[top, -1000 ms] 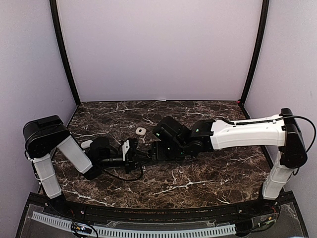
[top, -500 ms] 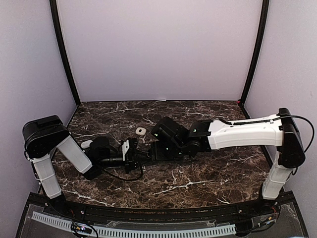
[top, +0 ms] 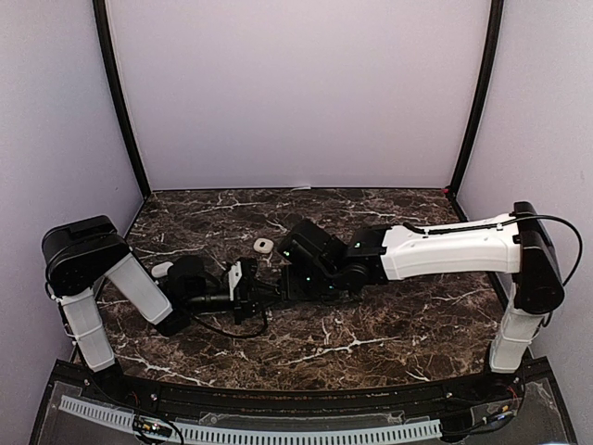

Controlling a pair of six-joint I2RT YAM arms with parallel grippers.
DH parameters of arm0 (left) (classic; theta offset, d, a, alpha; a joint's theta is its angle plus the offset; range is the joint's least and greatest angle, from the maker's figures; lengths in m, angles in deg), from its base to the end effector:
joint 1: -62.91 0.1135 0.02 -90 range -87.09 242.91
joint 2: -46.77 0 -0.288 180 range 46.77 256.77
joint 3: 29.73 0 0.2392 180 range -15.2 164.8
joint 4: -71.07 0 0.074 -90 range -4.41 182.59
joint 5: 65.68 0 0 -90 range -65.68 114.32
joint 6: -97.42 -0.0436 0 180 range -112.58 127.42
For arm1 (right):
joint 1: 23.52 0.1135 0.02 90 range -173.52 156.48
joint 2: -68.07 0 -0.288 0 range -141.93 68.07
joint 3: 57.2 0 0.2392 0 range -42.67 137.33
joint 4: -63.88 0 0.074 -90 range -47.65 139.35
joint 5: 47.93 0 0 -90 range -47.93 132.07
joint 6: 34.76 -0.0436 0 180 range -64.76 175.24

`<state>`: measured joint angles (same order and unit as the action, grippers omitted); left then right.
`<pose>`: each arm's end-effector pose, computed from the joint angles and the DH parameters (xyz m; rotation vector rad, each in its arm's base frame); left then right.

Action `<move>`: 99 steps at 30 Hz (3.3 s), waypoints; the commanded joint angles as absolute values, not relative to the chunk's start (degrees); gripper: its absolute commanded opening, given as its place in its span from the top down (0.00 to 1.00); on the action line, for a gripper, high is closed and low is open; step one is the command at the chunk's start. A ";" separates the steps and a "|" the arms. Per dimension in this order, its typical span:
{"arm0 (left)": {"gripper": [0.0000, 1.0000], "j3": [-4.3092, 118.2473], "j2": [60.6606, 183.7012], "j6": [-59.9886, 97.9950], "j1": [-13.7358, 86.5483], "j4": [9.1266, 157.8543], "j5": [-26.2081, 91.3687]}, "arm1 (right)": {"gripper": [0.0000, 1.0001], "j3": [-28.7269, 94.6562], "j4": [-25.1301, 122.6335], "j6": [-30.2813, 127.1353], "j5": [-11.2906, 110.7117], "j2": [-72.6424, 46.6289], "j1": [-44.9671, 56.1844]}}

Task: Insert the wireless bluetooth earbuds into the charging case
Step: Adjust the right earbud in the right side groove of the charging case.

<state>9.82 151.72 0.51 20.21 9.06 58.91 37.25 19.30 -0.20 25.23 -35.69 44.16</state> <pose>0.2063 -0.2241 0.1678 1.1249 1.2868 -0.9609 0.1608 0.3585 0.2610 -0.1487 2.5352 0.5483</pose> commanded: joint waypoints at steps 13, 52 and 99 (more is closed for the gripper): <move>1.00 8.89 149.21 -0.13 19.66 8.00 59.38 | 0.56 38.24 20.06 -1.37 23.57 -35.57 43.98; 1.00 8.55 149.08 0.66 19.66 7.20 58.90 | 0.53 35.99 22.02 0.61 25.36 -33.29 43.10; 1.00 8.33 149.69 1.78 19.65 5.25 59.86 | 0.65 31.08 25.09 2.24 28.44 -29.22 41.17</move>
<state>9.12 151.63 1.25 19.92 7.64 59.08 32.03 23.65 2.62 28.77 -30.84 41.67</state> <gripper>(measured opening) 0.207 0.353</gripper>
